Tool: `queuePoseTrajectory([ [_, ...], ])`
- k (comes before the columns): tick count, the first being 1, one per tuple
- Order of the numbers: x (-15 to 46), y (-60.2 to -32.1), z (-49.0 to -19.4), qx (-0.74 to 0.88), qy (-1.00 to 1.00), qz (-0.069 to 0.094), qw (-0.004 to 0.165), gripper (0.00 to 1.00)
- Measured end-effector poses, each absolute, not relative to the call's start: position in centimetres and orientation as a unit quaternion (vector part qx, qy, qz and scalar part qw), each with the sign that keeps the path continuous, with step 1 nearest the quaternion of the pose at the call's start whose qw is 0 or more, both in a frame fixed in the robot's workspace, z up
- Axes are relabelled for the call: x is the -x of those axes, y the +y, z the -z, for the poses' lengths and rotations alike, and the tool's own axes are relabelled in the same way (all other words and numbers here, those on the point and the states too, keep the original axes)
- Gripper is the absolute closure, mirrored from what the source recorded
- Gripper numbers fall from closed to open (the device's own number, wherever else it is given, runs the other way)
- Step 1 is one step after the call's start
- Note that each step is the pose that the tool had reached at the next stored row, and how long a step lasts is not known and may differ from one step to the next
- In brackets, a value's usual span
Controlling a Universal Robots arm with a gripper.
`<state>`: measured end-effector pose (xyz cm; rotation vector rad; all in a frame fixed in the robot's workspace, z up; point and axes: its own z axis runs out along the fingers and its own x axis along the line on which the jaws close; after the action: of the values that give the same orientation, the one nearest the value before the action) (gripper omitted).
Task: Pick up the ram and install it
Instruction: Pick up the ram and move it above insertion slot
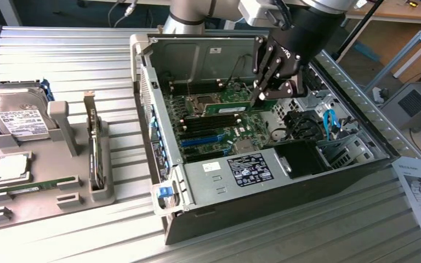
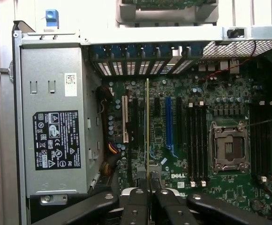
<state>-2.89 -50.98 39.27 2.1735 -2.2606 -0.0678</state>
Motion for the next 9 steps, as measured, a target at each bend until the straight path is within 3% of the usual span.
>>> queuePoseTrajectory([
  [9,2.8,-49.8,-39.2,-0.693,-0.721,0.022,0.002,0.88],
])
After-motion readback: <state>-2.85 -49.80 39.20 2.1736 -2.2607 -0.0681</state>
